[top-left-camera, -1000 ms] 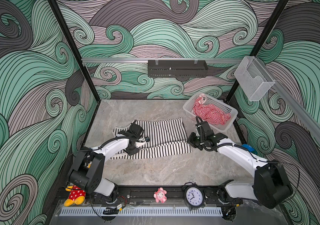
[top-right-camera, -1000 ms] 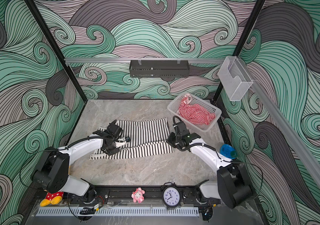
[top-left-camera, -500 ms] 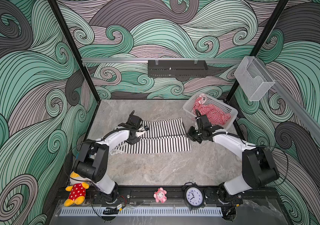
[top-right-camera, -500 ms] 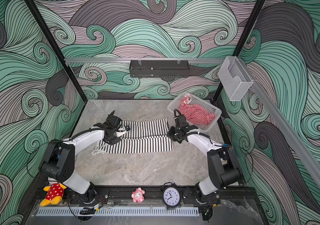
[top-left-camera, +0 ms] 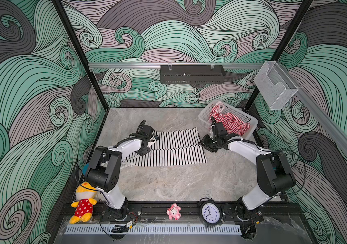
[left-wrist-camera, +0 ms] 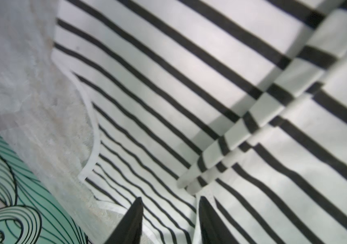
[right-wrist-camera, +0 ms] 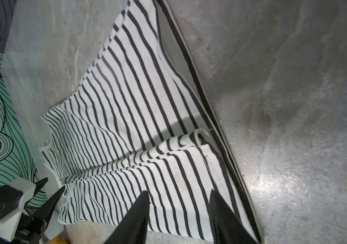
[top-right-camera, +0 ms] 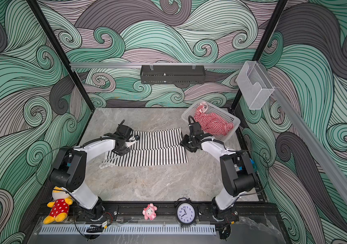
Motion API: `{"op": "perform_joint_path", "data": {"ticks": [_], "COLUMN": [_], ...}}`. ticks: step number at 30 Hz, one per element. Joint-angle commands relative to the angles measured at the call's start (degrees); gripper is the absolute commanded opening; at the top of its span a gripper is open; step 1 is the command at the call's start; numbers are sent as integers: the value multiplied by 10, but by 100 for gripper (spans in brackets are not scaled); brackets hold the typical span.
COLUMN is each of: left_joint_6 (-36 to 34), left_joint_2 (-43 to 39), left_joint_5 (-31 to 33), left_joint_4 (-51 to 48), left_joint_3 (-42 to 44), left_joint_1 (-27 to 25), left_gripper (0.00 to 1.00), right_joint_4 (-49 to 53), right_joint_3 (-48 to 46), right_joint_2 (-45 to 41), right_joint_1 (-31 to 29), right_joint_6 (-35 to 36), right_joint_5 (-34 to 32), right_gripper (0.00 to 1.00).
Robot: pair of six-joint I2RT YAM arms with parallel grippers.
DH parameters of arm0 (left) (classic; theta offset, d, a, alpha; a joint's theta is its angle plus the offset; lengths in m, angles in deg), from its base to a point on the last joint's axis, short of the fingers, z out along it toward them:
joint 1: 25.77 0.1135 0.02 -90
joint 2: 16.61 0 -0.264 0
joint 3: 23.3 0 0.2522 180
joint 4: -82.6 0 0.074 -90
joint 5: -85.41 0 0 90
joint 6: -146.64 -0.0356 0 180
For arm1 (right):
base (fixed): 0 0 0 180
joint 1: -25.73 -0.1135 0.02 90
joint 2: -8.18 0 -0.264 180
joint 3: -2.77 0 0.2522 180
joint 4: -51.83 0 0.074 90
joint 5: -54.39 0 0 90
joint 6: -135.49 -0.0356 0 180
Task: Fold and stack the tank tops
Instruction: 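Lay the folded hem down over the far half with both grippers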
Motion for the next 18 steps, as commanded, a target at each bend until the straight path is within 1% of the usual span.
{"op": "perform_joint_path", "data": {"ticks": [1,3,5,8,10,15,18], "left_joint_6": [31,37,38,24,18,13,1], "left_joint_2": [-71,-96,-117,-130,-127,-126,-109], "left_joint_5": [17,-10,-27,-17,-13,-34,-42], "left_joint_4": [-1,-39,-60,-43,-31,-22,-12], "left_joint_3": [10,22,48,98,121,151,161], "left_joint_1": [12,15,15,21,36,74,95], "left_gripper": [52,52,52,51,51,51,51], "right_joint_4": [7,7,30,39,27,14,13], "right_joint_3": [-18,-33,-38,-53,-69,-88,-93], "right_joint_2": [-48,-58,-54,-45,-37,-18,-4], "right_joint_1": [-19,-40,-65,-92,-102,-120,-124], "right_joint_6": [13,21,36,46,41,30,25], "right_joint_5": [-29,-32,-42,-68,-67,-84,-95], "right_gripper": [49,47,46,45,45,47,47]}}
